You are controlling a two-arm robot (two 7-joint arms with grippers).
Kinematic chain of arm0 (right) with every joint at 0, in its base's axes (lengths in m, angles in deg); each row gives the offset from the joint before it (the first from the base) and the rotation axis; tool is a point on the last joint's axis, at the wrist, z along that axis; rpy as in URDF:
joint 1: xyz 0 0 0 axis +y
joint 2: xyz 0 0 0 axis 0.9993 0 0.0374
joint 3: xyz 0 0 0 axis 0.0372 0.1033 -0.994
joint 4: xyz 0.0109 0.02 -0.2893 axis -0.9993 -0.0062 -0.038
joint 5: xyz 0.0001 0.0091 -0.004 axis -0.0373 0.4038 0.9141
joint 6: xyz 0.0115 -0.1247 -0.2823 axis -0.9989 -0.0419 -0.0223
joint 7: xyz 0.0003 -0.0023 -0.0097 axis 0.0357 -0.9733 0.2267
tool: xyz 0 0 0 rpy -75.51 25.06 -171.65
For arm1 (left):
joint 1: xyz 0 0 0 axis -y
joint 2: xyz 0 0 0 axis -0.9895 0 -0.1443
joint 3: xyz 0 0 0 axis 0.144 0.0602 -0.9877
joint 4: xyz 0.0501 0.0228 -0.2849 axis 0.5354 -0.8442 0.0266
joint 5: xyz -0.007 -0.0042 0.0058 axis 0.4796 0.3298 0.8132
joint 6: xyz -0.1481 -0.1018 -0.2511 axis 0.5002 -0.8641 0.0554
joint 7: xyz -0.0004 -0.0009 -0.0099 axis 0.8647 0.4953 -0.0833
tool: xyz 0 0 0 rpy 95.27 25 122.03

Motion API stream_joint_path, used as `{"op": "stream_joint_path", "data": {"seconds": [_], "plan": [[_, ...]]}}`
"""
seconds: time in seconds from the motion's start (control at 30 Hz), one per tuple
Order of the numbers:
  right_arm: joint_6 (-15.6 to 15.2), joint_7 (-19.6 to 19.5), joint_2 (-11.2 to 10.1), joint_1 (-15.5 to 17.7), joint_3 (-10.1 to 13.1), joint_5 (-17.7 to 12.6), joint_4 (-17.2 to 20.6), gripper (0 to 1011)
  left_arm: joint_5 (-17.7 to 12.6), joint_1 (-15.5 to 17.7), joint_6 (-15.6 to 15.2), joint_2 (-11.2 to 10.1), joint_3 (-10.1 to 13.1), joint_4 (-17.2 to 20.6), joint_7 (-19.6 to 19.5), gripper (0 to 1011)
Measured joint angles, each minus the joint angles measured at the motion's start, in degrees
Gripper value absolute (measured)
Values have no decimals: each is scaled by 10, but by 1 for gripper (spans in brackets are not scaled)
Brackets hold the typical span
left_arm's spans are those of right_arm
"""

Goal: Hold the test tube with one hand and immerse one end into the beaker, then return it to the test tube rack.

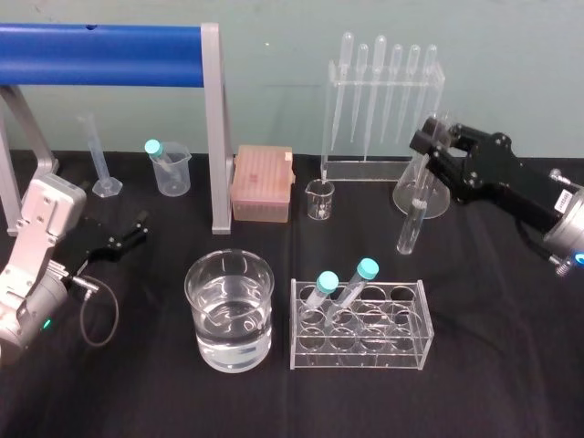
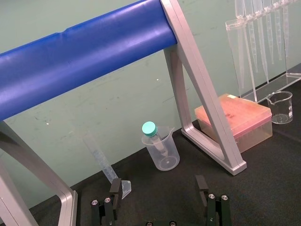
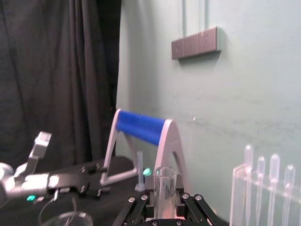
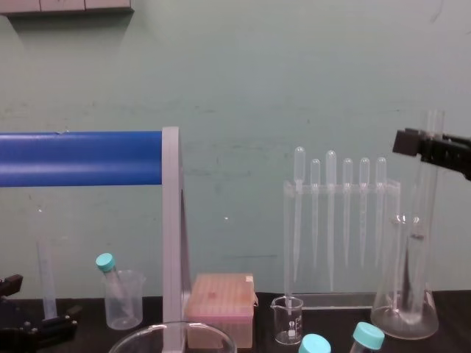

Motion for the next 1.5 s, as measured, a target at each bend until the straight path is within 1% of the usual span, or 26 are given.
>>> {"op": "stream_joint_path", "data": {"seconds": [0.07, 0.13, 0.27, 0.47, 0.6, 1.5], "plan": [[7, 1, 6, -6, 0, 0, -7, 242, 0, 0, 0, 0, 0, 0, 0, 1000], [14, 4, 18, -16, -2, 0, -21, 242, 0, 0, 0, 0, 0, 0, 0, 1000], [20, 11, 32, -32, -12, 2, -41, 242, 0, 0, 0, 0, 0, 0, 0, 1000], [15, 14, 45, -59, -33, 27, -70, 242, 0, 0, 0, 0, 0, 0, 0, 1000], [13, 9, 48, -65, -38, 39, -77, 242, 0, 0, 0, 0, 0, 0, 0, 1000], [13, 9, 47, -64, -37, 36, -76, 242, 0, 0, 0, 0, 0, 0, 0, 1000]]}}
